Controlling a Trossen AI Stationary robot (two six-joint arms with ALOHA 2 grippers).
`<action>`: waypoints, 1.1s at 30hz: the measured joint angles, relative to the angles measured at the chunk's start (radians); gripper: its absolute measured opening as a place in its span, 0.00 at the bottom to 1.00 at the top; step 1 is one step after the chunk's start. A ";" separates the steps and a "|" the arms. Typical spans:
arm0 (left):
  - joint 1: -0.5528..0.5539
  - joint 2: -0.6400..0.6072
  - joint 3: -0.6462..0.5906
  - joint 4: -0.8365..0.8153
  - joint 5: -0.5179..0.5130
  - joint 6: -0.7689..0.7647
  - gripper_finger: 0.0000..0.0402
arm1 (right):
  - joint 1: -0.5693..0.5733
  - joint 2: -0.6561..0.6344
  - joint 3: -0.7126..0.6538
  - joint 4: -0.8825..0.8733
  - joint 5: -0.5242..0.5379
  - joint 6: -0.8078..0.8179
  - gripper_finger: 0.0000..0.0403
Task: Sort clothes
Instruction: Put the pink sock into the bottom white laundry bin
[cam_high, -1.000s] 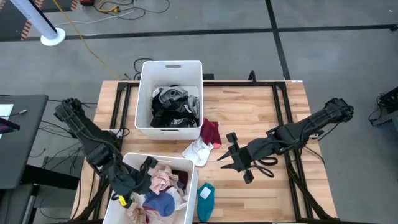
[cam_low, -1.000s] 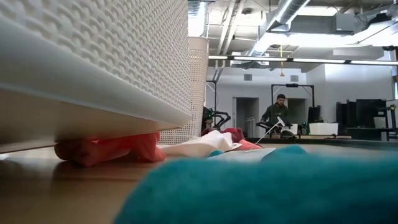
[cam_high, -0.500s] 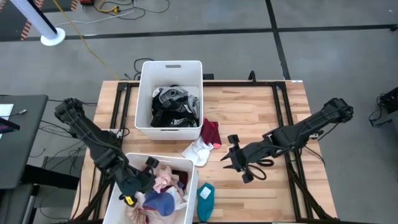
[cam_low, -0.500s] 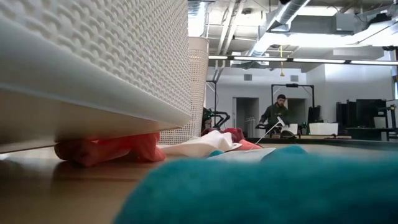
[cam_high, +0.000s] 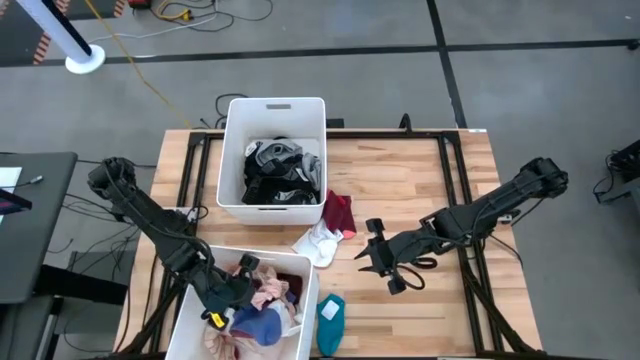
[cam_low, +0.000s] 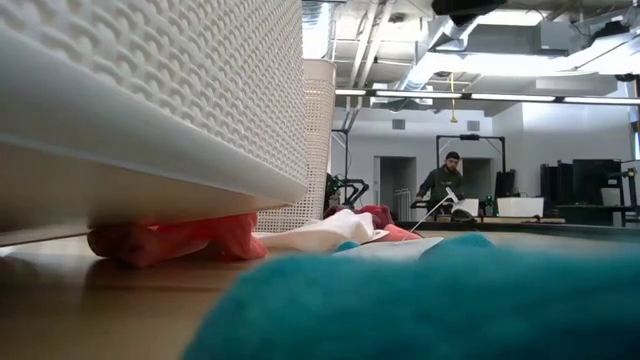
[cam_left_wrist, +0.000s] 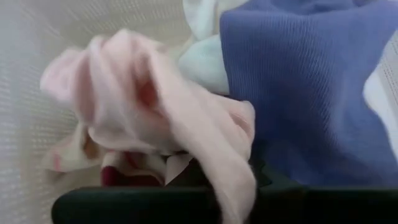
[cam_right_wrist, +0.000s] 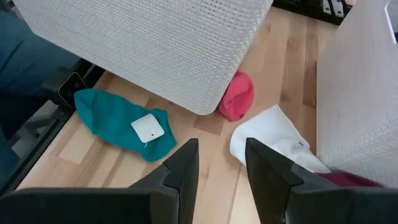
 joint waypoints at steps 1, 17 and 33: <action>0.000 0.000 -0.011 0.013 0.001 -0.005 0.04 | 0.000 0.000 -0.008 0.009 0.000 0.000 0.36; 0.000 0.000 -0.051 0.098 0.030 -0.018 0.04 | -0.017 0.000 -0.101 0.116 -0.001 0.023 0.36; 0.000 0.015 -0.059 0.154 0.145 -0.015 0.04 | -0.017 0.000 -0.117 0.144 0.000 0.039 0.36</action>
